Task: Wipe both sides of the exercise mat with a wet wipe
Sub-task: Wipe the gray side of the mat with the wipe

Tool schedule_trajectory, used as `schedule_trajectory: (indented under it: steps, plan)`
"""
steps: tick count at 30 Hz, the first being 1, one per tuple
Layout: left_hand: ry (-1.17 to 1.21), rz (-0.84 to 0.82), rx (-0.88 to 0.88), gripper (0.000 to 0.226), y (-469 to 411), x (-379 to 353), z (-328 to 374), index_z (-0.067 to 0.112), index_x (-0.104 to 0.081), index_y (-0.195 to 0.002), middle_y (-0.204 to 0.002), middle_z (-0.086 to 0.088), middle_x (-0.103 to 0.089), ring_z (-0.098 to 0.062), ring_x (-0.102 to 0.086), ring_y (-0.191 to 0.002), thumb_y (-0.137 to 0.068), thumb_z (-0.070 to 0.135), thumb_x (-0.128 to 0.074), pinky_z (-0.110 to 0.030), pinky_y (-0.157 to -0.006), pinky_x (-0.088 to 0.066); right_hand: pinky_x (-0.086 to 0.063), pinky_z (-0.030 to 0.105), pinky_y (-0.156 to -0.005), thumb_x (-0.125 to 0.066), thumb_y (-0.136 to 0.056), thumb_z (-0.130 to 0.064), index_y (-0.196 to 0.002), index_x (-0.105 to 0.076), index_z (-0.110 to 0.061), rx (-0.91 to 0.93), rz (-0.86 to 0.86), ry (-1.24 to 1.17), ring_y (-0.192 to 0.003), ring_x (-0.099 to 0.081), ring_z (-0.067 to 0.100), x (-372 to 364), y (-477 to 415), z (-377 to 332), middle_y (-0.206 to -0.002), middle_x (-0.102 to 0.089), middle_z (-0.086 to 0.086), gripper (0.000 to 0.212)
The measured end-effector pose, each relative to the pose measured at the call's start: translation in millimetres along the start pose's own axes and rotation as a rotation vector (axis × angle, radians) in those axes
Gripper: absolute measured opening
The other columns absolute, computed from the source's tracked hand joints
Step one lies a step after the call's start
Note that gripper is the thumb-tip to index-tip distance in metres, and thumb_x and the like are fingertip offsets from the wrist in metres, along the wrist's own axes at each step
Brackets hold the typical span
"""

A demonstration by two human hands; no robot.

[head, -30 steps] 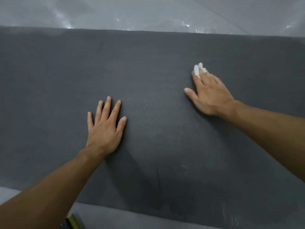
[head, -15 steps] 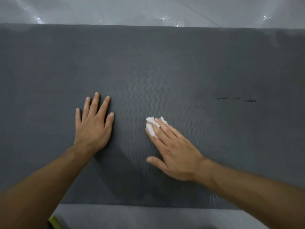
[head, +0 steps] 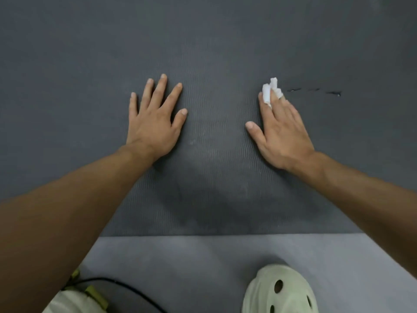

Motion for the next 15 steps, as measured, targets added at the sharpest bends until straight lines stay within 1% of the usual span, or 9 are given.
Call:
schedule_trajectory:
  steps: [2,4,8,12,13,15]
  plan:
    - [-0.007,0.008,-0.006,0.061,0.9,-0.8,-0.4,0.037,-0.014,-0.164,-0.174,0.005,0.0,-0.02,0.005,-0.16,-0.107,0.056,-0.025,-0.054,-0.127,0.003,-0.009,0.044,-0.131,-0.021,-0.105,-0.061,-0.165,-0.003,-0.005,0.072,0.002,-0.009,-0.161,0.004,0.025,-2.5,9.1,-18.3,-0.174,0.006,0.012,0.084]
    - [0.002,-0.001,-0.015,0.062,1.0,0.1,-2.2,0.037,-0.014,-0.164,-0.174,0.005,0.001,-0.02,0.005,-0.16,-0.107,0.057,-0.025,-0.054,-0.128,0.003,-0.011,0.045,-0.13,-0.024,-0.106,-0.061,-0.165,-0.004,-0.003,0.183,-0.028,0.005,-0.161,0.004,0.026,-6.7,25.3,-43.7,-0.174,0.003,0.013,0.085]
    - [-0.013,-0.02,-0.066,0.063,0.0,4.4,-10.0,0.038,-0.015,-0.164,-0.174,0.006,0.0,-0.019,0.003,-0.16,-0.106,0.06,-0.028,-0.051,-0.128,0.002,-0.013,0.046,-0.129,-0.029,-0.106,-0.063,-0.165,-0.012,-0.004,0.469,-0.133,0.027,-0.161,0.004,0.028,-17.9,69.8,-89.0,-0.174,-0.005,0.015,0.085]
    - [-0.025,-0.04,-0.12,0.063,2.3,7.3,-21.2,0.037,-0.016,-0.164,-0.174,0.006,-0.002,-0.018,0.002,-0.16,-0.106,0.058,-0.031,-0.048,-0.128,0.0,-0.008,0.046,-0.13,-0.026,-0.108,-0.062,-0.165,-0.022,-0.01,0.774,-0.206,0.067,-0.161,0.007,0.029,-31.0,104.9,-116.2,-0.173,-0.014,0.013,0.077]
    - [-0.025,-0.042,-0.131,0.063,3.3,7.2,-23.1,0.036,-0.017,-0.164,-0.174,0.007,-0.002,-0.018,0.002,-0.16,-0.107,0.058,-0.031,-0.048,-0.128,0.0,-0.008,0.045,-0.13,-0.026,-0.108,-0.062,-0.164,-0.023,-0.01,0.825,-0.213,0.077,-0.161,0.007,0.028,-33.7,107.6,-118.0,-0.173,-0.015,0.013,0.077]
    - [-0.026,-0.042,-0.14,0.063,5.0,6.9,-24.4,0.037,-0.017,-0.164,-0.174,0.007,-0.003,-0.018,0.002,-0.16,-0.106,0.058,-0.031,-0.049,-0.128,0.0,-0.009,0.043,-0.13,-0.027,-0.108,-0.062,-0.165,-0.02,-0.009,0.86,-0.202,0.086,-0.161,0.005,0.025,-33.8,100.9,-114.6,-0.174,-0.011,0.011,0.078]
Point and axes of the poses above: each hand's wrist, its own y-axis away from the middle knuckle, its own x-axis out of the back of the hand, z = x × y, the point moved 3 cm from there along -y, towards the middle knuckle
